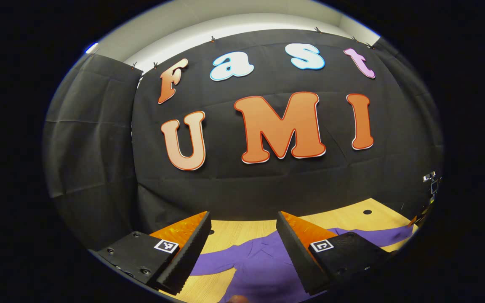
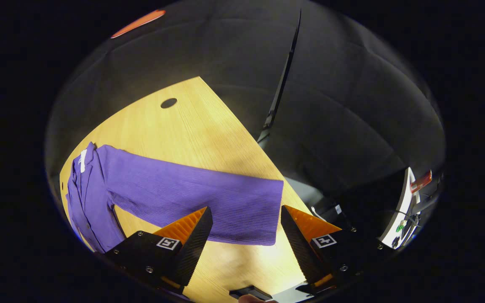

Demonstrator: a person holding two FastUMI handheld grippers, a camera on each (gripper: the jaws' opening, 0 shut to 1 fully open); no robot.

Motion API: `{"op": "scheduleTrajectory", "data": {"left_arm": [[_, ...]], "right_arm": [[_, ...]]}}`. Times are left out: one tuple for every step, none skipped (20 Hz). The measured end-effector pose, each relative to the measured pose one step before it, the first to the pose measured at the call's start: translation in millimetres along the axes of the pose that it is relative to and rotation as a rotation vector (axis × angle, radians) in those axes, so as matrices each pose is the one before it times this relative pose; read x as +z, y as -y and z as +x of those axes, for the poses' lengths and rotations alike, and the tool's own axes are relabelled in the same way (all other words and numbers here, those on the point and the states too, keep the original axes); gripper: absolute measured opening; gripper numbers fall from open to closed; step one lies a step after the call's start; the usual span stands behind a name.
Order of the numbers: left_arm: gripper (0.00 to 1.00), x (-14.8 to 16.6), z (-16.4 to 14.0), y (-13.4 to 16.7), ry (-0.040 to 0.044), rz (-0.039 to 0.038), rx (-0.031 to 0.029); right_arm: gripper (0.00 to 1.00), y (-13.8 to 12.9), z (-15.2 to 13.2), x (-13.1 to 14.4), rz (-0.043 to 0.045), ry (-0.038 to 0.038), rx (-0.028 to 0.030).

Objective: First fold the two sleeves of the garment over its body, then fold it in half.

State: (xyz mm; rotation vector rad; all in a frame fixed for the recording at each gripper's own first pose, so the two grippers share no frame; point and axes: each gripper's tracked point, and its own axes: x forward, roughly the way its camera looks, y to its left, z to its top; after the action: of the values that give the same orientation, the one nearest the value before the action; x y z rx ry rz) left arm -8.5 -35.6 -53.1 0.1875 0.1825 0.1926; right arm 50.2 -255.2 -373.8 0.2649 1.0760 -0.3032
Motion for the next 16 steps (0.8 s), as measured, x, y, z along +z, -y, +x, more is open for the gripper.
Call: {"op": "scheduleTrajectory", "data": {"left_arm": [[0.97,-2.78,-0.22,3.54,-0.01290,0.00568,0.00240],[0.98,-3.42,-1.55,2.60,-0.01307,0.00385,0.00244],[0.97,-2.66,-0.64,3.36,-0.01082,-0.00036,-0.00164],[0.97,-4.25,-0.78,5.36,-0.01441,-0.00469,-0.00656],[0.97,-3.61,1.62,6.40,-0.01949,-0.00674,-0.01331],[0.97,-6.66,-1.78,3.47,-0.02099,0.00036,-0.00761],[0.97,-4.65,-0.11,3.27,-0.01512,0.00332,-0.00442],[1.00,-5.56,-0.63,3.82,-0.01819,0.00120,-0.00702],[0.96,-4.76,-0.65,4.00,-0.01911,0.00236,-0.00654],[0.96,-3.73,-1.30,3.24,-0.01280,0.00347,-0.00672],[0.96,-0.62,0.63,2.34,-0.00471,0.00602,-0.00286],[0.96,0.34,-0.36,0.95,0.00059,0.00612,0.00078],[0.96,0.61,-0.99,0.70,-0.00253,0.00604,0.00055],[0.96,-0.93,0.00,0.16,-0.00136,0.00462,0.00172],[0.96,0.48,0.23,-0.66,-0.00121,0.00326,0.00175],[0.96,-0.58,-0.95,0.25,0.00037,0.00079,0.00002]], "right_arm": [[0.99,5.69,6.09,-1.84,0.01671,-0.02649,-0.00233],[0.99,3.77,6.58,-3.62,0.01377,-0.03393,0.00789],[0.98,1.21,6.27,-3.02,0.01540,-0.03716,0.00852],[0.98,0.39,6.77,-5.45,0.01466,-0.04207,0.01447],[0.98,1.40,5.13,-5.44,0.01252,-0.05000,0.01401],[0.98,2.50,3.24,-4.04,0.01863,-0.03760,0.00982],[0.99,-0.50,2.32,-3.49,0.00959,-0.03475,0.01746],[0.98,1.23,3.72,0.43,0.00110,-0.00648,0.00745],[0.98,4.77,0.63,1.22,-0.01207,-0.00414,-0.02007],[0.98,0.02,2.07,2.86,-0.00657,0.00274,-0.00193],[0.95,-1.70,1.24,0.30,-0.00218,-0.00063,-0.01126],[0.95,-0.55,-1.23,-0.96,-0.00884,-0.01040,-0.01482],[0.95,0.11,1.82,0.37,-0.00932,-0.00612,-0.00797],[1.00,-2.55,0.27,1.09,-0.00075,-0.00528,-0.00844],[0.93,-2.75,0.04,-0.69,-0.00052,-0.00367,-0.00178],[0.90,-2.54,-1.15,1.01,-0.00549,-0.00416,0.00107]]}}
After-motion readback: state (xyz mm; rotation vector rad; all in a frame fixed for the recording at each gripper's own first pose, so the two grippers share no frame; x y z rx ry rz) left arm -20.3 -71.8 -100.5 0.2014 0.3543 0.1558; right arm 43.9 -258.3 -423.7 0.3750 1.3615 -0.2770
